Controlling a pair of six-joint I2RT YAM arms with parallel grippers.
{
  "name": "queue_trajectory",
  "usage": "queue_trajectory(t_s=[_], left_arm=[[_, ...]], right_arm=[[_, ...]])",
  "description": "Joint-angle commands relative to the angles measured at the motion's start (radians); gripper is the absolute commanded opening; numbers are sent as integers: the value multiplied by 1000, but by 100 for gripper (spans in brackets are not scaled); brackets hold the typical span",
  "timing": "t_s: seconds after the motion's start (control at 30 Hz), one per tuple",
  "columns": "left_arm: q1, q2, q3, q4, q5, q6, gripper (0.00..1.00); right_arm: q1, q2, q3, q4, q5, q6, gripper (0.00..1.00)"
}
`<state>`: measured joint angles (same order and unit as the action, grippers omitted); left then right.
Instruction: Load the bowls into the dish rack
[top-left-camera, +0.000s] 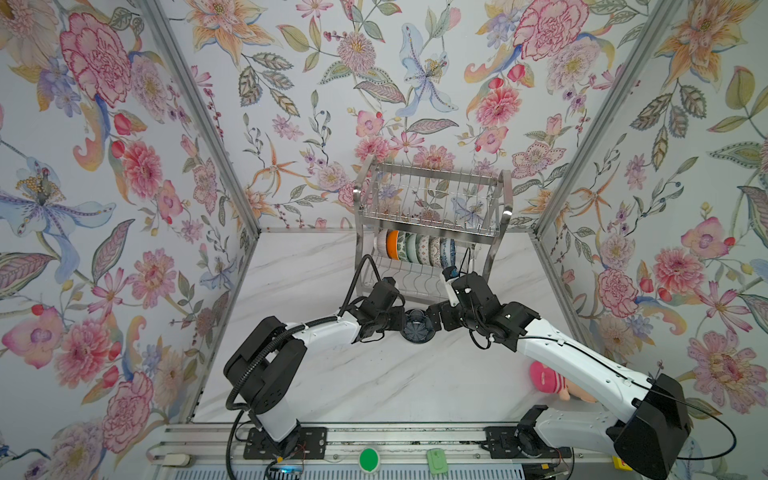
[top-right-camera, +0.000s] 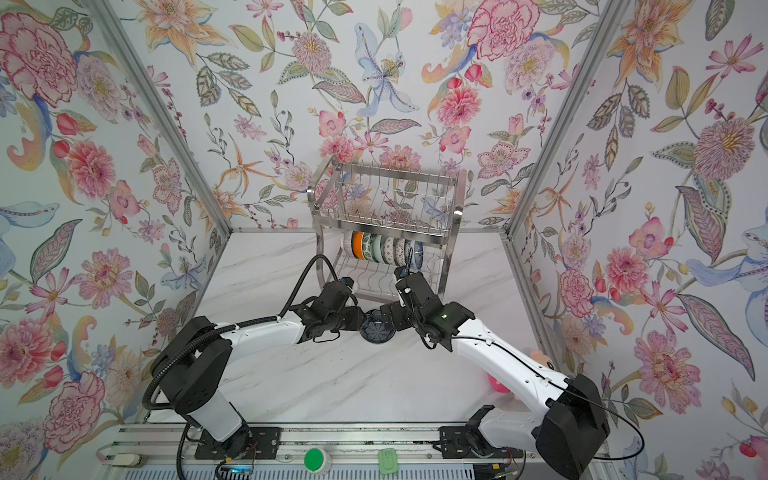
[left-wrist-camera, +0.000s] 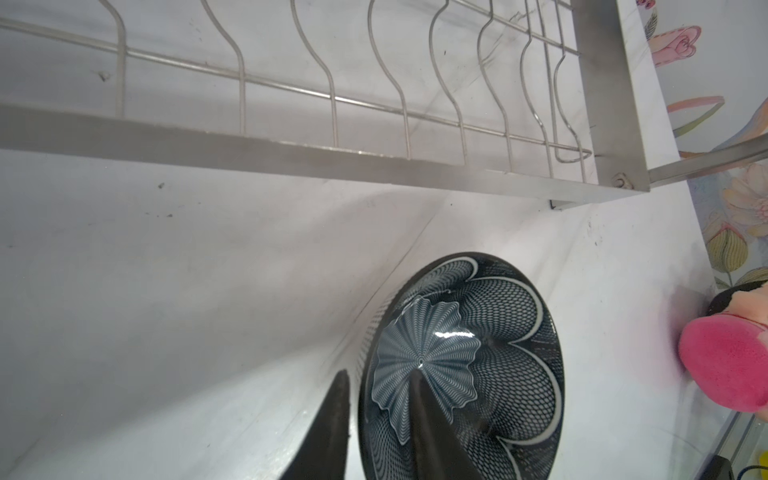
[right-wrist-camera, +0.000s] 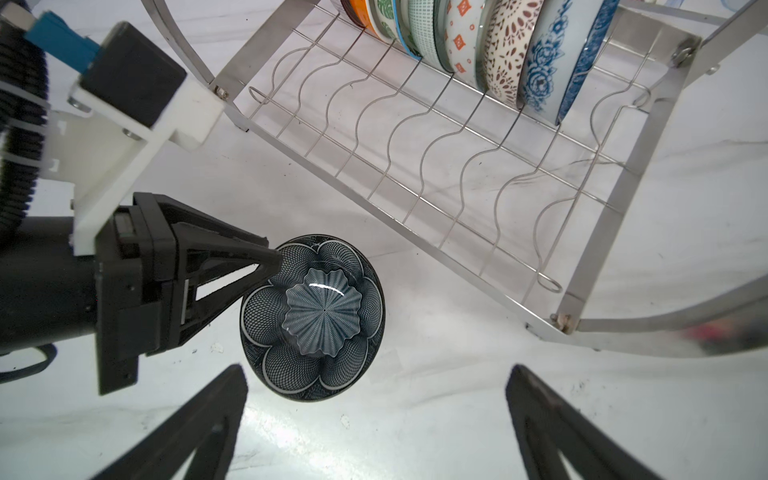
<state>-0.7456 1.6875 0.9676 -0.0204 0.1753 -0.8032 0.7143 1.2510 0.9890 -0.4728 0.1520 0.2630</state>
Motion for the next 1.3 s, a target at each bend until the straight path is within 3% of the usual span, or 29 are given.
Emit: queue_trajectory(t_s=[0.0,0.13,0.3,0.4,0.57,0.7,0.93,1.27], left_arm=[[6,-34,11,16,-3,-2,47],[56,-103,-18,12,12,-2,63],[211,-258,-136,70,128,-34,78],[300,-323,-216,133,231,-69,99],[394,-430,-393,304,352,-198,100],[406,-480,-493,382,380,-263,100],[405,-508,-629,522,414,-362,99],[397,-499,-661,529,409,-369,99]], right_arm=[[0,2,-12,-16,-22,20,99],[10,14,-11,-8,-29,36,99],[49,43,-12,16,-21,72,99],[90,75,-13,35,-12,88,99],[171,176,15,46,7,111,99],[215,268,41,68,6,124,100],[236,419,102,82,21,126,78],[237,505,144,82,35,97,43]])
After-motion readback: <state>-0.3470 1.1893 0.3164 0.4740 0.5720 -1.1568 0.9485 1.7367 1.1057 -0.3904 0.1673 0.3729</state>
